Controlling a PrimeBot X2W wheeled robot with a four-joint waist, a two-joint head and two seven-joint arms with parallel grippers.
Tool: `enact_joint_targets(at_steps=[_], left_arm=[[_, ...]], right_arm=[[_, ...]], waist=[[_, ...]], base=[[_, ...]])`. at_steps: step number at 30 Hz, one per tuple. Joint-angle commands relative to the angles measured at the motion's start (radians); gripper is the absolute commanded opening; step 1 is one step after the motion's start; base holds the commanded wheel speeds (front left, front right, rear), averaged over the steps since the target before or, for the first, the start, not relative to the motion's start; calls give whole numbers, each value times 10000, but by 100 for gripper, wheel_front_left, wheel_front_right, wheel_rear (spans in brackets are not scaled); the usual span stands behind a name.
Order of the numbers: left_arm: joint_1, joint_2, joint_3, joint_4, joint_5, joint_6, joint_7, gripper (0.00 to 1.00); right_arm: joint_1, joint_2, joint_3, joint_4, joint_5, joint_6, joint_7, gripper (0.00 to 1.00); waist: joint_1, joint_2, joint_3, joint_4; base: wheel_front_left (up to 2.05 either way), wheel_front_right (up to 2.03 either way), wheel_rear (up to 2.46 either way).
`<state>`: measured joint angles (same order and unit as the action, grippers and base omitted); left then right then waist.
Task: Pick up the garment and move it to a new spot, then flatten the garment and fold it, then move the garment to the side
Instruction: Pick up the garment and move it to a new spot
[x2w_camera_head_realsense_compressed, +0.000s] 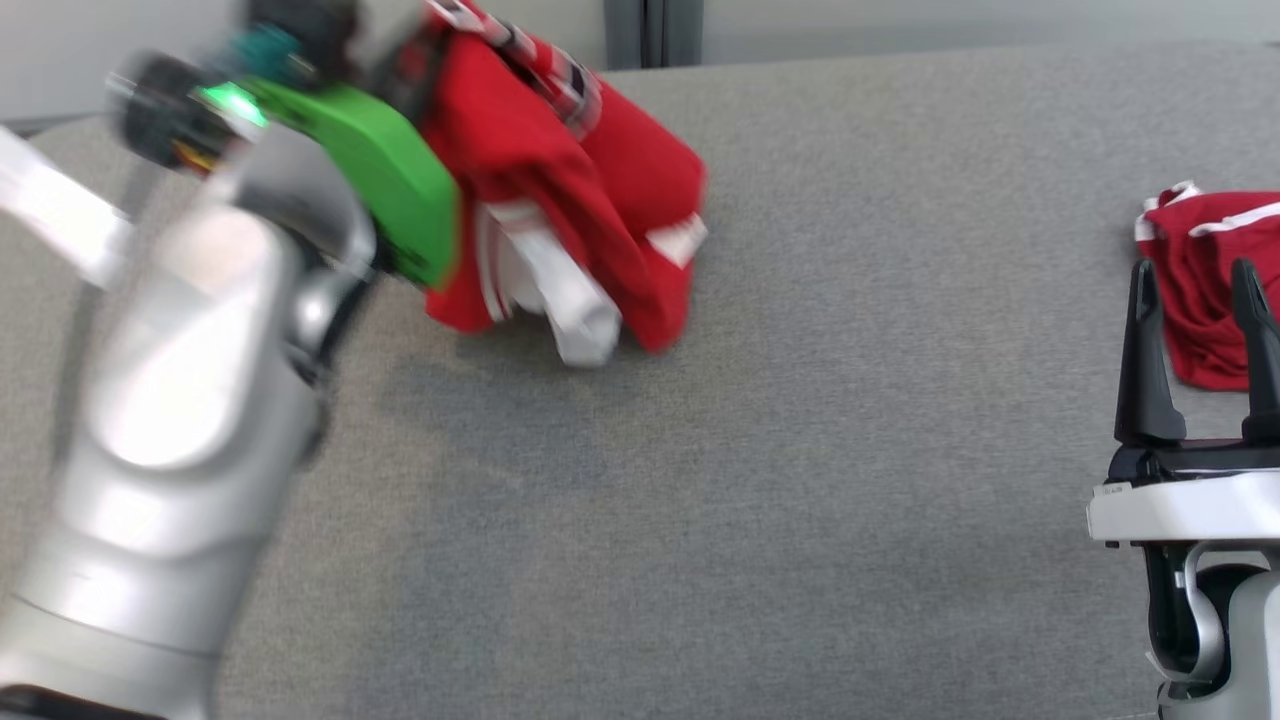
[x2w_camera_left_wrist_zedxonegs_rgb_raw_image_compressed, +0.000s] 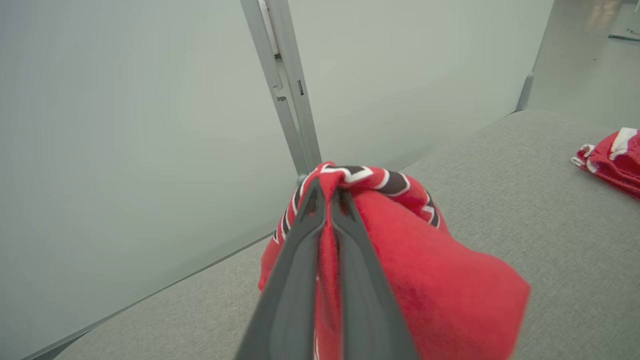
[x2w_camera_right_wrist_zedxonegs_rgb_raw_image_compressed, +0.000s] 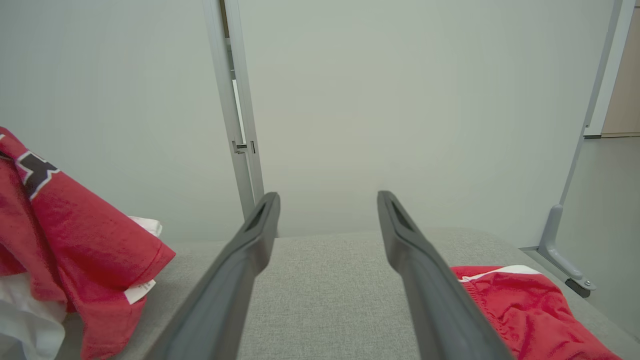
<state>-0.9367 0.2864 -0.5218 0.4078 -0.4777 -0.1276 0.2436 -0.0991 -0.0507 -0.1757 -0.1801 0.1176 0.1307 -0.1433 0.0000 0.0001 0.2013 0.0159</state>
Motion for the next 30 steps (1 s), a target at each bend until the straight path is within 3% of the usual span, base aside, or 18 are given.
enact_joint_targets(at_steps=[1,8,17,18,20,24,30], left_arm=[[498,-293,-320,-88,15,-33,-140,0],[2455,-1882,-1792,402,-27,65,-1145,0],[3959,-2349,-2924,1379,-789,368,-2611,0],[4060,-2356,-3092,1301,-1015,431,-2846,40],[4107,-2344,-3327,1201,-1238,715,-3429,100],[3933,-2340,-3643,1126,-1559,1205,-4418,100],[3751,-2341,-3608,1325,-1645,1669,-4941,100]], right_arm=[[205,-2,-25,47,84,1,-87,100],[290,1,284,326,374,1,-269,100],[204,-2,927,1221,629,1,-549,100],[224,-2,1003,1326,622,1,-565,100],[257,-3,1111,1514,614,1,-610,100],[290,-4,1256,1854,620,1,-659,100],[479,-4,1227,2163,516,1,-620,100]], waist=[[0,-1,-563,-459],[0,-1,-206,-931],[0,-1,-77,-1235],[0,-1,-122,-1218],[0,-1,-217,-1158],[0,-1,-515,-957],[0,-1,-1074,-554]], base=[[0,0,0],[0,0,0],[0,0,0],[0,0,0],[0,0,0],[0,0,0],[0,0,0]])
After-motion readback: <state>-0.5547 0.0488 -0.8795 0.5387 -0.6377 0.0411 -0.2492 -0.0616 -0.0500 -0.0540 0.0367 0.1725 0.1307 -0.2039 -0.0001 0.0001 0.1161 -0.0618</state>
